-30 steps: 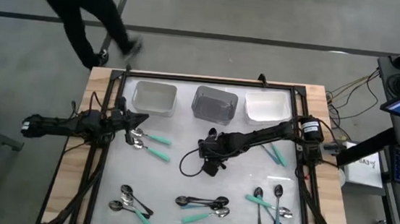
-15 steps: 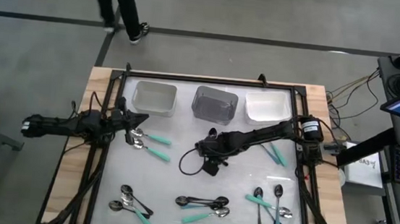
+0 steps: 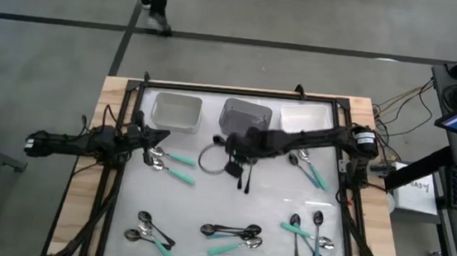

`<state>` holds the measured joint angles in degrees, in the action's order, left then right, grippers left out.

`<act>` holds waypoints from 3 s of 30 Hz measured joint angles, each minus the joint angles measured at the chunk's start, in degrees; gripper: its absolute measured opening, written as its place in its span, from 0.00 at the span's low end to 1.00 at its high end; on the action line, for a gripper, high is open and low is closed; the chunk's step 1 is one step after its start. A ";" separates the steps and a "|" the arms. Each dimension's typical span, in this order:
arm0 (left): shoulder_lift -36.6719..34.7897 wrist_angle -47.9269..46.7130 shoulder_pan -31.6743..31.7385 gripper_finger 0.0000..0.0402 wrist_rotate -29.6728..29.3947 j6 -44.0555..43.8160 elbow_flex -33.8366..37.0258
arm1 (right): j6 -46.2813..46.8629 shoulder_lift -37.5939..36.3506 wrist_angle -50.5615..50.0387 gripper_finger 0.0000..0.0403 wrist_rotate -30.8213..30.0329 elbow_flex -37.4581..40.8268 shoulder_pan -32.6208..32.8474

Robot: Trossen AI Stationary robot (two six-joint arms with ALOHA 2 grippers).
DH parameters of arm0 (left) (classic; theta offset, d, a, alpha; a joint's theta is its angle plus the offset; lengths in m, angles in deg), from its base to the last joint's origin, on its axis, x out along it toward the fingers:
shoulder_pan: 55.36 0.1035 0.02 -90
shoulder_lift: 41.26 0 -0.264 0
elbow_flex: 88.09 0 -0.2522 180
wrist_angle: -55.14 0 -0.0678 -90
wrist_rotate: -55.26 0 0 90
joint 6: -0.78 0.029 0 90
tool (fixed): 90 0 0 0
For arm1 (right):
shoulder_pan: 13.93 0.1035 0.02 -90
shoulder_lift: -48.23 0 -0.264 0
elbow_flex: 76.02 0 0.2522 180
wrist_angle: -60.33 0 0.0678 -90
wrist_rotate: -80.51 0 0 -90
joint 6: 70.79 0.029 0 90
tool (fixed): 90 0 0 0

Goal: Sort silverware by color (type)
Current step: Put the black spoon into the top black bin, then put the blue spoon into the gray bin

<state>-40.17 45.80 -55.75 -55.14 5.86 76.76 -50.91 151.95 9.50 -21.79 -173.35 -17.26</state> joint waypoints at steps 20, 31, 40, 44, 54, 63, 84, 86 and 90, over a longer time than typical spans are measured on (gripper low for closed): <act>0.04 -0.23 -0.02 0.00 0.02 -0.02 0.02 | -5.40 0.78 -1.76 0.04 0.40 -1.77 -19.06; 0.06 -0.19 -0.01 0.00 -0.01 -0.01 0.00 | -4.37 1.70 -3.63 0.16 0.87 -1.79 -18.70; 0.06 -0.17 -0.01 0.00 0.00 -0.01 0.02 | 2.28 -1.67 -8.67 0.17 7.87 -3.26 -13.44; 0.06 -0.17 -0.01 0.00 0.01 -0.01 0.00 | 5.46 -1.53 -11.22 0.17 7.98 -3.26 -8.09; 0.06 -0.19 -0.01 0.00 0.01 -0.01 0.00 | 14.02 -1.36 -20.58 0.17 1.12 -2.53 3.43; 0.06 -0.20 -0.01 0.00 0.00 -0.02 0.00 | 24.29 -2.59 -41.81 0.17 -5.01 6.17 6.07; 0.06 -0.21 0.01 0.00 -0.01 -0.02 0.02 | 39.42 -33.22 -17.58 0.17 5.37 41.92 3.67; 0.06 -0.21 0.00 0.00 -0.01 -0.02 0.00 | 40.16 -33.64 -17.59 0.17 5.25 43.04 3.67; 0.06 -0.21 -0.01 0.00 0.00 -0.02 0.02 | 39.73 -32.83 -17.15 0.18 5.27 43.83 3.67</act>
<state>-40.11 45.59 -55.76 -55.14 5.84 76.78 -11.18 119.12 -7.65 -16.52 -129.51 -13.59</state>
